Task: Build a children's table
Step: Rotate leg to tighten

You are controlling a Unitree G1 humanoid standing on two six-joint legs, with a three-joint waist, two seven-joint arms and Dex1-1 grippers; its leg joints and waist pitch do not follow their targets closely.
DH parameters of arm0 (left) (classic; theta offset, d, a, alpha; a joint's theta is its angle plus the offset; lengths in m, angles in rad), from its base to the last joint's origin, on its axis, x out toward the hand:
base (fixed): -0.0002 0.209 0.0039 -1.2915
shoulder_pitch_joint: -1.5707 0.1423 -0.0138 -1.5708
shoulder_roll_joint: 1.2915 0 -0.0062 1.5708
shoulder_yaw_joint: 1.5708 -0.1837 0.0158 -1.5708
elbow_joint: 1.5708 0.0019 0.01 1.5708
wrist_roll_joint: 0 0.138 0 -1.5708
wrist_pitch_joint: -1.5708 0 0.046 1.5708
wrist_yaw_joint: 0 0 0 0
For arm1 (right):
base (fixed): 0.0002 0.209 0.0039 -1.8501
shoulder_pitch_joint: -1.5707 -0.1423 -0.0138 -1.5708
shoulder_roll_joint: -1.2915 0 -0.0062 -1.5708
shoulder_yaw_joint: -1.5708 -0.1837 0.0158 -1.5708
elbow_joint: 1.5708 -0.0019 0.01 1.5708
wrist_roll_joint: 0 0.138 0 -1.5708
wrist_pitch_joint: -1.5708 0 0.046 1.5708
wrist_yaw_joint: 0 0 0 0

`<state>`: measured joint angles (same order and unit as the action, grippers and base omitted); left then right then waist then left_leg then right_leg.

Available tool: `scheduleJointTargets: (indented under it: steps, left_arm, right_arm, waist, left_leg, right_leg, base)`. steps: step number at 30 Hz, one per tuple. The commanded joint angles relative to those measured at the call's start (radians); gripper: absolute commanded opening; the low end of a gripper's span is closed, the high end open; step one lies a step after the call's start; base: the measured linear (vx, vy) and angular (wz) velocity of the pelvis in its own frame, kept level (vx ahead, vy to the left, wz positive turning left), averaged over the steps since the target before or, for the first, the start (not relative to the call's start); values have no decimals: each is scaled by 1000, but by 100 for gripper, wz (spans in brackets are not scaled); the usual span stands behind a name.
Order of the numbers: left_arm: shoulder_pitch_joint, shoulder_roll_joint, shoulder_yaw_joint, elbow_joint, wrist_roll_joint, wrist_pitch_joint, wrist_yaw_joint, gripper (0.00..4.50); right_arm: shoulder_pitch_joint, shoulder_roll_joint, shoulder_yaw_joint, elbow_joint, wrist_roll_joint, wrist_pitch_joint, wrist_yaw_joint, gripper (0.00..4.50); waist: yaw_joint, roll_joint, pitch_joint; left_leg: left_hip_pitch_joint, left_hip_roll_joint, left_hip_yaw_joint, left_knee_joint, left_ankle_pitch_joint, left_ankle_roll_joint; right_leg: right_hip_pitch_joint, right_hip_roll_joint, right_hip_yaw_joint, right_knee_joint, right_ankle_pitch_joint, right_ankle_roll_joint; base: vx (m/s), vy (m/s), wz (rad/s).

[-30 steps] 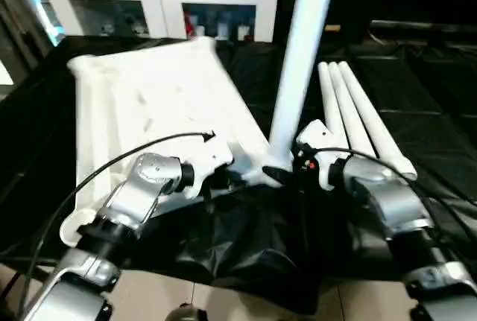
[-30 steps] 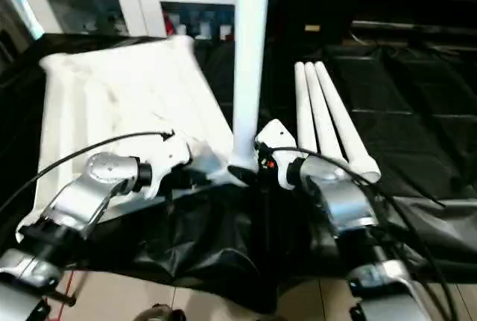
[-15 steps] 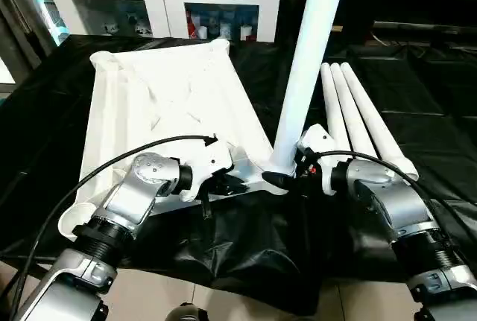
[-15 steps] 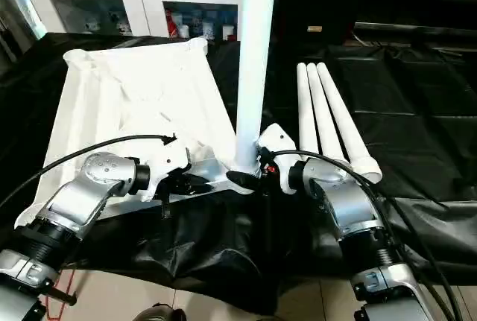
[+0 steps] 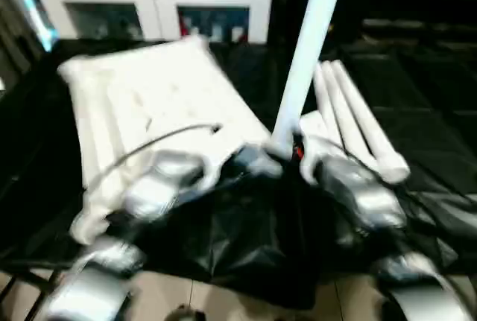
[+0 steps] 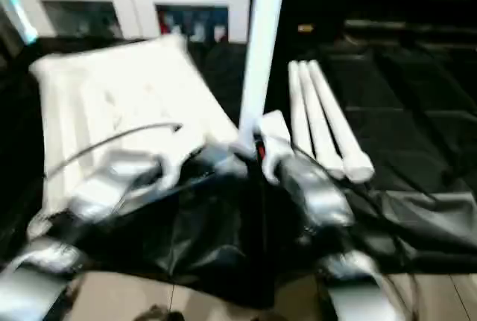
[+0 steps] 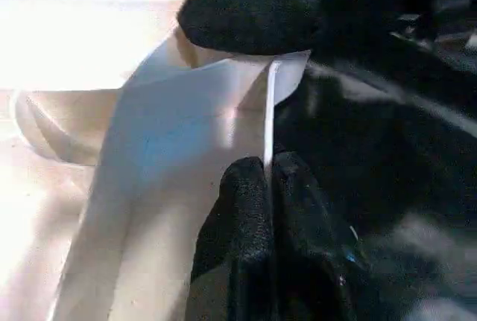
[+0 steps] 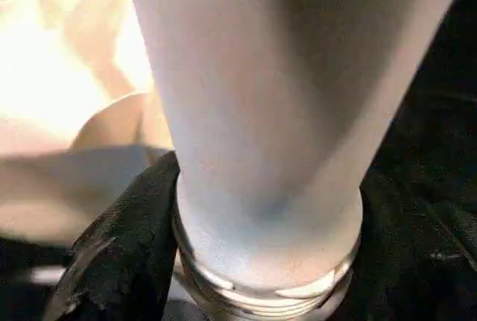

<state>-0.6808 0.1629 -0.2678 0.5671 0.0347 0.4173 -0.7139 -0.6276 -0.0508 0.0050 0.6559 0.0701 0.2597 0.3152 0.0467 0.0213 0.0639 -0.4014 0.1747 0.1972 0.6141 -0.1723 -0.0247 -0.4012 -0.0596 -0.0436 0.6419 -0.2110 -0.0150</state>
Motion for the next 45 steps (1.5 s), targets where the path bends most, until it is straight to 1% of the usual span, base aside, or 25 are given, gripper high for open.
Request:
scheduleJointTargets:
  steps: [1,3,4,5,6,8,9,10,11,15,18,20,23,25,26,29,30,32,33,35,37,40,41,43,45]
  left_arm:
    - [-73,-24,49,2,22,-22,125,0]
    - [-74,-28,35,4,35,-37,122,0]
    - [-73,-29,32,3,37,-40,120,0]
    - [-70,-30,31,-1,35,-46,113,0]
    - [-62,-32,30,-12,25,-45,97,0]
    - [-44,-21,14,-31,20,-77,59,0]
    - [-41,-17,9,-34,22,-90,52,0]
    - [-25,-4,3,-50,14,-100,23,0]
    - [-17,2,2,-60,7,-95,8,0]
    - [1,20,-1,-79,-1,-99,-25,0]
    - [29,63,-6,-101,-6,-130,-84,0]
    - [42,86,-6,-108,-15,-158,-117,0]
    - [58,114,-6,-122,-26,-190,-165,0]
    - [65,123,-6,-131,-32,-201,-186,0]
    - [76,139,-9,-153,-42,-200,-220,0]
    - [98,161,-21,-203,-69,-217,-296,0]
    - [107,175,-35,-224,-77,-217,-333,0]
    - [112,183,-44,-232,-76,-217,-349,0]
    - [115,190,-52,-232,-70,-225,-355,0]
    - [117,191,-51,-226,-65,-231,-354,0]
    - [118,195,-52,-219,-56,-236,-357,0]
    - [125,204,-53,-224,-54,-236,-367,0]
    - [127,207,-54,-228,-55,-234,-370,0]
    - [131,213,-55,-236,-56,-232,-374,0]
    - [133,215,-57,-236,-57,-233,-375,0]
  right_arm:
    - [-14,95,46,80,2,-15,-36,276]
    - [-28,115,50,97,-4,-31,-34,276]
    - [-31,120,47,101,-1,-32,-25,332]
    - [-35,124,46,105,-1,-36,-20,332]
    - [-42,127,46,110,-3,-42,-10,349]
    - [-50,120,54,118,-12,-54,-5,356]
    - [-50,118,56,119,-13,-55,-3,381]
    - [-48,100,59,108,-14,-56,27,381]
    - [-46,88,66,99,-16,-57,51,381]
    - [-37,57,81,72,-19,-56,109,381]
    - [-10,-18,109,-5,-18,-30,223,381]
    - [6,-68,125,-37,-25,-25,288,381]
    - [24,-128,138,-68,-24,-18,377,381]
    - [29,-145,138,-79,-18,-10,406,381]
    - [39,-170,135,-106,4,16,452,381]
    - [52,-217,149,-140,10,24,517,381]
    - [56,-238,153,-156,17,29,545,381]
    - [56,-247,153,-162,21,32,559,381]
    - [57,-258,155,-167,23,32,577,381]
    - [58,-267,160,-171,23,29,597,381]
    - [61,-273,162,-180,21,32,614,381]
    - [71,-288,177,-203,26,40,649,381]
    - [73,-290,180,-207,29,42,654,367]
    - [76,-289,183,-212,31,44,659,367]
    - [77,-285,183,-211,34,46,661,354]
  waist:
    - [0,0,-82]
    - [-2,-1,-80]
    - [-1,0,-81]
    - [0,0,-82]
    - [-1,0,-82]
    - [-6,0,-81]
    - [-8,0,-81]
    - [-8,2,-81]
    - [-9,0,-81]
    - [-9,2,-80]
    - [-7,0,-80]
    - [-3,1,-81]
    - [0,-1,-80]
    - [2,1,-79]
    - [4,0,-78]
    - [12,0,-79]
    - [17,1,-79]
    - [21,2,-78]
    - [22,-1,-78]
    - [28,0,-77]
    - [31,-3,-77]
    - [35,-3,-80]
    - [35,-4,-80]
    - [35,-4,-80]
    - [35,-6,-79]
  left_leg:
    - [28,51,-30,-64,-130,22]
    - [26,51,-30,-65,-132,25]
    - [26,52,-30,-65,-128,33]
    - [26,53,-31,-65,-124,36]
    - [25,53,-30,-65,-118,43]
    - [25,53,-31,-66,-129,49]
    - [24,53,-31,-65,-134,50]
    - [25,53,-32,-66,-136,50]
    - [23,53,-32,-65,-138,52]
    - [26,55,-30,-65,-136,56]
    - [25,56,-31,-66,-133,62]
    - [26,56,-30,-64,-126,66]
    - [27,56,-29,-64,-142,61]
    - [28,59,-29,-65,-148,59]
    - [29,59,-29,-65,-152,58]
    - [30,61,-29,-65,-144,58]
    - [31,62,-27,-65,-137,58]
    - [32,63,-27,-66,-142,57]
    - [31,62,-26,-66,-146,56]
    - [33,62,-26,-66,-160,45]
    - [32,62,-27,-67,-158,38]
    - [32,61,-27,-65,-139,43]
    - [31,61,-27,-65,-134,47]
    - [30,60,-27,-65,-132,51]
    - [30,61,-27,-65,-138,50]
  right_leg:
    - [50,-87,47,-80,-47,-256]
    - [53,-85,46,-80,-42,-253]
    - [54,-86,46,-79,-26,-252]
    - [55,-86,46,-78,-18,-252]
    - [55,-85,45,-77,-2,-255]
    - [55,-86,44,-77,-8,-261]
    - [56,-86,44,-79,-16,-261]
    - [55,-86,45,-80,-19,-261]
    - [57,-87,45,-79,-18,-263]
    - [55,-86,45,-78,-7,-270]
    - [57,-83,45,-76,4,-266]
    - [56,-84,45,-75,13,-268]
    - [56,-85,46,-78,-9,-268]
    - [53,-86,46,-78,-24,-266]
    - [53,-84,47,-79,-32,-263]
    - [53,-85,46,-76,-26,-265]
    - [49,-83,46,-75,-16,-268]
    - [47,-83,46,-75,-25,-267]
    - [47,-83,46,-77,-34,-265]
    - [46,-84,47,-79,-64,-257]
    - [46,-84,47,-79,-69,-250]
    - [47,-84,47,-75,-39,-246]
    - [47,-84,47,-74,-33,-247]
    - [47,-84,46,-75,-34,-250]
    - [47,-85,46,-76,-50,-249]
  base:
    - [0,0,0]
    - [0,0,0]
    - [0,0,0]
    - [0,0,0]
    - [0,0,0]
    - [0,0,0]
    - [0,0,0]
    - [0,0,0]
    - [0,0,0]
    - [0,0,0]
    - [0,0,0]
    - [0,0,0]
    - [0,0,0]
    - [0,0,0]
    - [0,0,0]
    - [0,0,0]
    - [0,0,0]
    - [0,0,0]
    - [0,0,0]
    - [0,0,0]
    - [0,0,0]
    - [0,0,0]
    - [0,0,0]
    - [0,0,0]
    - [0,0,0]
